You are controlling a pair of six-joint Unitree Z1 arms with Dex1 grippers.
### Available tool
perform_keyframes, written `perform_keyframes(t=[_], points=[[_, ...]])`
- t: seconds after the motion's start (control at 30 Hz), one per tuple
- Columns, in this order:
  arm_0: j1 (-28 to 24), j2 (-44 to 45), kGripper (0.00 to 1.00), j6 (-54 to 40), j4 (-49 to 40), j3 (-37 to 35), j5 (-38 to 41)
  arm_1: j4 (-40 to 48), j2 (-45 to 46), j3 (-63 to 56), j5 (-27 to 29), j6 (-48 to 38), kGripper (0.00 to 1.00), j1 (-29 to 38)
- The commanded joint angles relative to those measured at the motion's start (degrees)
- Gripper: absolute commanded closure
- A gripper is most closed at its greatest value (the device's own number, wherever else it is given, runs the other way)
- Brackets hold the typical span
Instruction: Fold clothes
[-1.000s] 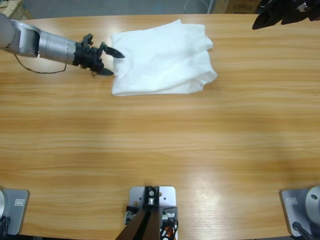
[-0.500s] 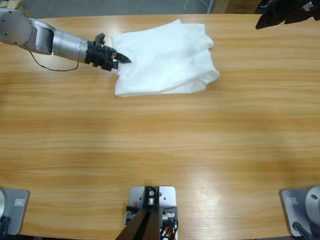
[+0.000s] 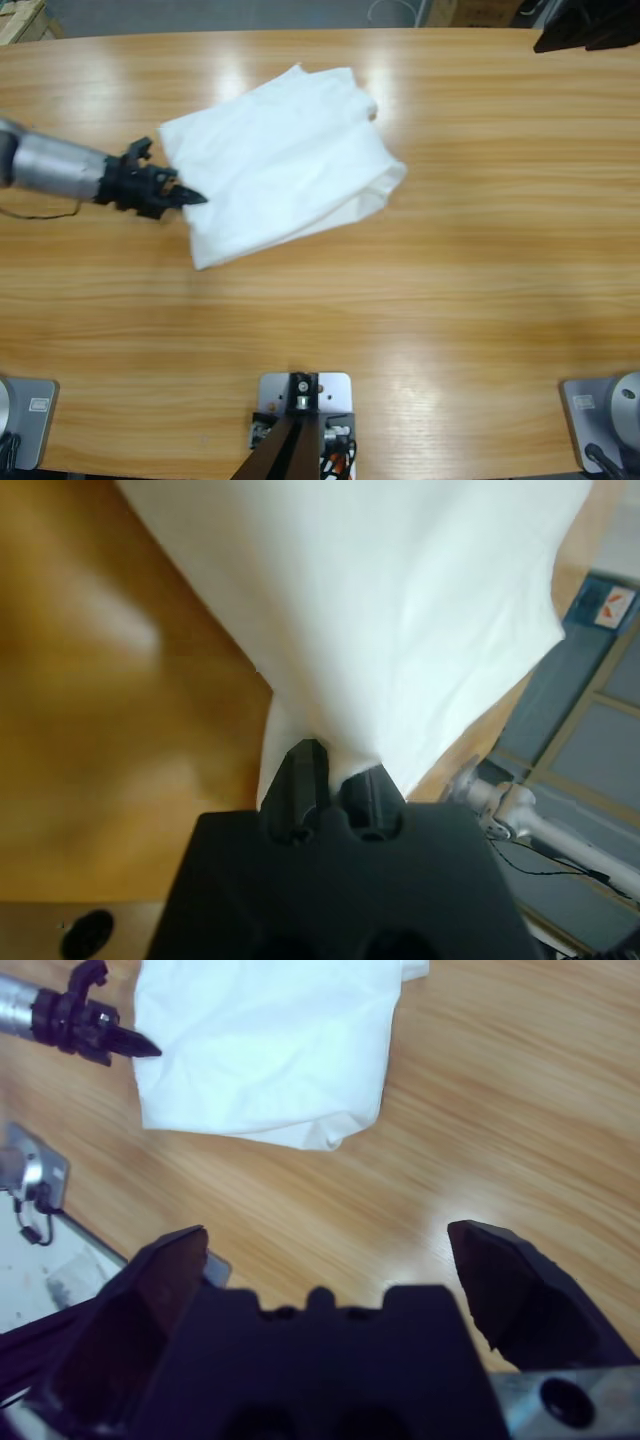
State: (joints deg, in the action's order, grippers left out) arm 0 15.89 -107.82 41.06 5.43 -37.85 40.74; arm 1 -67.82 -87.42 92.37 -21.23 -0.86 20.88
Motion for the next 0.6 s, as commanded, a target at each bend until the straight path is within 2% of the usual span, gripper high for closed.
perform_keyframes(t=[0.03,0.17,0.4,0.6], points=[[-6.9,17.3,1.0,2.0,-2.3,12.7,-4.0,12.3,4.6,-15.0,-14.3,-2.4,0.023,-0.8],[-7.5,17.9,1.0,1.4,-3.8,14.7,-5.2,18.6,1.8,-19.9,-20.5,-2.3,0.023,-1.7],[-8.0,18.8,1.0,1.7,-4.3,16.7,-5.8,20.3,-0.6,-20.3,-22.1,-1.7,0.023,-1.8],[-11.0,29.7,1.0,2.8,-11.9,16.6,-5.9,21.6,-2.6,-20.5,-23.7,-1.0,0.023,-1.8]])
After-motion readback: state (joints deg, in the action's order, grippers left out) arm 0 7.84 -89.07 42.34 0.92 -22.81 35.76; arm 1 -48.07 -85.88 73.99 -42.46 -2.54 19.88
